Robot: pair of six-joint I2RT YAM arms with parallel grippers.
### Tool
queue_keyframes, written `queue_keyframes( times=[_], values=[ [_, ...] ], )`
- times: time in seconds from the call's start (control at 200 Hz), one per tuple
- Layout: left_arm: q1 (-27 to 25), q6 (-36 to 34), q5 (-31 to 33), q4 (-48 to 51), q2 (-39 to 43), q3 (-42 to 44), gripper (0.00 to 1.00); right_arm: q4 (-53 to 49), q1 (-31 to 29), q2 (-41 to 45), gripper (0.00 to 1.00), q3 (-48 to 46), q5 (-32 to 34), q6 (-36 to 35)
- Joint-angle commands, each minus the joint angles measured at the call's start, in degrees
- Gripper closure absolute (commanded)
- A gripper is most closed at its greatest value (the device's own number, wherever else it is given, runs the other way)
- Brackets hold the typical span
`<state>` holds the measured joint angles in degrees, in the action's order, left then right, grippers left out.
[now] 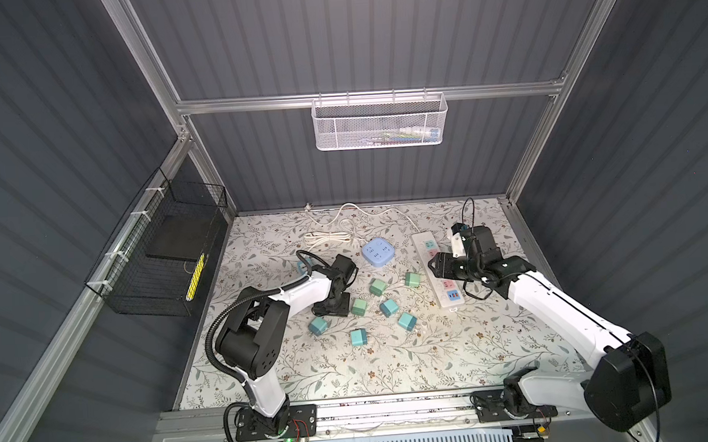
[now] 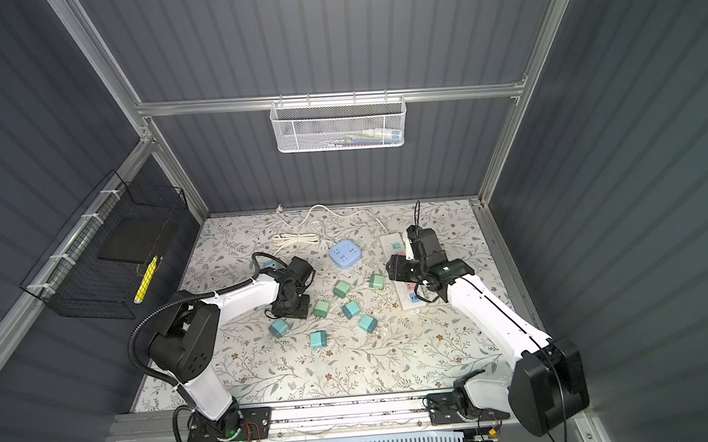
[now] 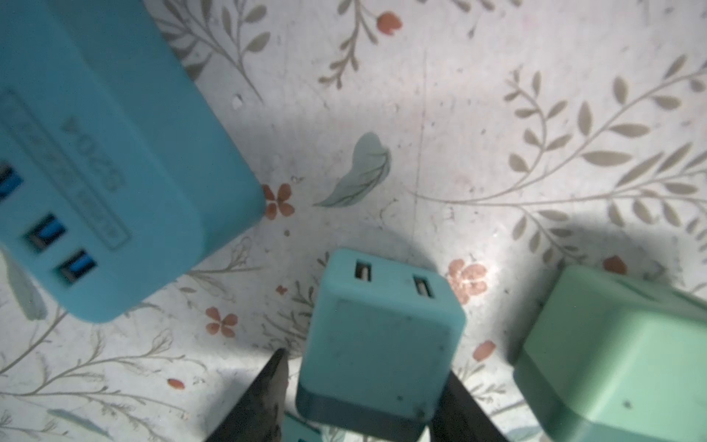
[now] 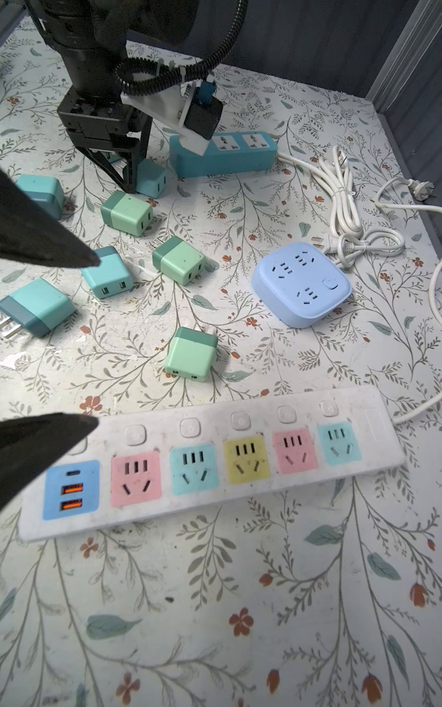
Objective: Insert the plug
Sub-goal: 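Lower left gripper and close it on the teal two-port USB adapter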
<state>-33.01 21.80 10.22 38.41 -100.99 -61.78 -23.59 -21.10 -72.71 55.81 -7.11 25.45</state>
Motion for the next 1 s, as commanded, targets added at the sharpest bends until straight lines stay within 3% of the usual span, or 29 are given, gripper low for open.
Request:
queue_keyframes(
  times=[0.0,0.215,0.525,0.905,0.996],
  values=[
    [0.1,-1.8,1.9,-0.8,-1.2,-0.8,0.44,-0.3,-0.3,1.3,0.39,-0.8,0.8,0.1],
    [0.1,-3.2,1.9,-2.5,-0.5,-1.1,0.42,0.2,-0.3,1.8,0.38,-1.4,1.2,0.7],
    [-0.7,-1.6,4.2,1.8,-2.9,-3.2,0.47,0.9,-0.3,2.0,0.39,-2.0,0.8,1.5],
    [-1.0,-0.7,3.2,4.3,-1.7,-2.9,0.39,1.0,-0.3,1.6,0.4,-1.8,0.4,1.6],
    [-1.1,-1.3,3.2,3.5,-1.9,-2.5,0.41,1.0,-0.3,1.6,0.4,-1.9,0.3,1.8]
  ],
)
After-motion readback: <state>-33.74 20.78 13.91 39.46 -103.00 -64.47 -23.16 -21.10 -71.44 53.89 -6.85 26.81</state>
